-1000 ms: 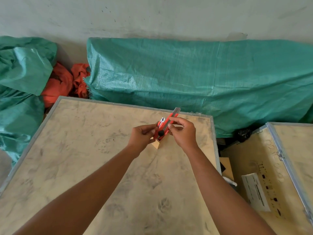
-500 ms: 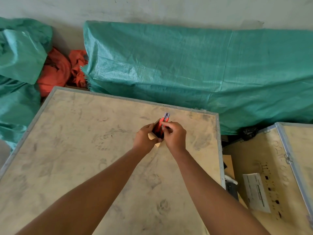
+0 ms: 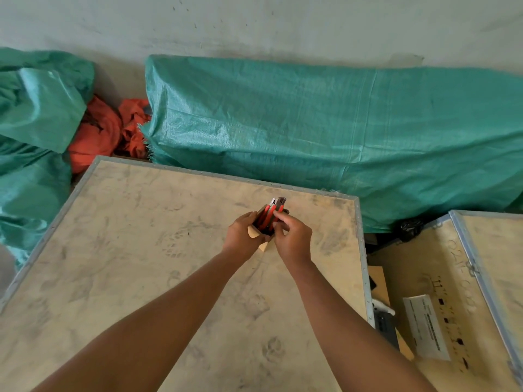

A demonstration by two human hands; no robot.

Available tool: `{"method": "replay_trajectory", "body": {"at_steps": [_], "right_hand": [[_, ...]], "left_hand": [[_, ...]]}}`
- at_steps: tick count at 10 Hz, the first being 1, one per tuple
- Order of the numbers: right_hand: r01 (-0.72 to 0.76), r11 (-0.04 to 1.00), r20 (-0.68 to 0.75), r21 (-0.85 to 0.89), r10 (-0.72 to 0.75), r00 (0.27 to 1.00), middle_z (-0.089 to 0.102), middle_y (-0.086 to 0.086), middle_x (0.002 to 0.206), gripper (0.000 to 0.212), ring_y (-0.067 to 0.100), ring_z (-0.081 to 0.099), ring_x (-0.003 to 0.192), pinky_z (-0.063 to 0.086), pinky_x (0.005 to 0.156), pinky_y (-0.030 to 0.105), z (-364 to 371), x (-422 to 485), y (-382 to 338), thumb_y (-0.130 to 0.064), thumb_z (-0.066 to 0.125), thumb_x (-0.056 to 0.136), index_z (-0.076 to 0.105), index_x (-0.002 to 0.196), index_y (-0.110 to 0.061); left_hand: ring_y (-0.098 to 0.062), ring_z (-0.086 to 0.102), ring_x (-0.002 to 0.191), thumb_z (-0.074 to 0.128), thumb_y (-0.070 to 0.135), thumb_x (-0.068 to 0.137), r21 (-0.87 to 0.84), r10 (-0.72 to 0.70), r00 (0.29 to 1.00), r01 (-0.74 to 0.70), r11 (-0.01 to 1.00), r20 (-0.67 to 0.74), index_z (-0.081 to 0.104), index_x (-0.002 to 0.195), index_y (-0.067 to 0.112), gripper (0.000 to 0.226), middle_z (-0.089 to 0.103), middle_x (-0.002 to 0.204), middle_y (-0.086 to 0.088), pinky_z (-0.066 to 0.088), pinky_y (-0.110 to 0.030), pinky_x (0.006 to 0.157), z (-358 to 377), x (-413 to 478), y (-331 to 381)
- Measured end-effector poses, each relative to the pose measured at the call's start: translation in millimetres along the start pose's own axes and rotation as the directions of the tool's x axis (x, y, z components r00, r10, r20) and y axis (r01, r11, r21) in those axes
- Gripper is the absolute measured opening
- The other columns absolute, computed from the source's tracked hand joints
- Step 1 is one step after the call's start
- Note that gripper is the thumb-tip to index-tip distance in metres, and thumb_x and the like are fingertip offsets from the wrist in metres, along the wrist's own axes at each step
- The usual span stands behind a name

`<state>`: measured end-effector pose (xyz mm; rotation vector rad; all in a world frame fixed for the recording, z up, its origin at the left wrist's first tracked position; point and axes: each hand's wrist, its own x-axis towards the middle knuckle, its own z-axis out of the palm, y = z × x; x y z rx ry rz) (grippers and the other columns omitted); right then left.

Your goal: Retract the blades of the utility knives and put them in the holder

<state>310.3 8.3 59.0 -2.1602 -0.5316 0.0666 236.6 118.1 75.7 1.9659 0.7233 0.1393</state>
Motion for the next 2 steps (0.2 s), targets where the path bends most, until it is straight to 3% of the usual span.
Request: {"method": "replay_trajectory", "body": {"at_steps": [2], "right_hand": [[-0.025, 0.999, -0.037, 0.032, 0.026, 0.999, 0.078, 0.014, 0.120, 0.040, 0.030, 0.077, 0.104, 0.060, 0.097, 0.036, -23, -7, -15, 0.010, 0.068, 0.086, 0.075, 0.123, -0.005]], "left_hand": [[-0.023, 0.046, 0.137, 0.082, 0.020, 0.078, 0.017, -0.020, 0.999, 0.021, 1.000, -0.035, 0.052, 0.139, 0.012, 0.069, 0.052, 0.147, -0.005, 0.034, -0.029, 0.110, -14, -14, 18]]}}
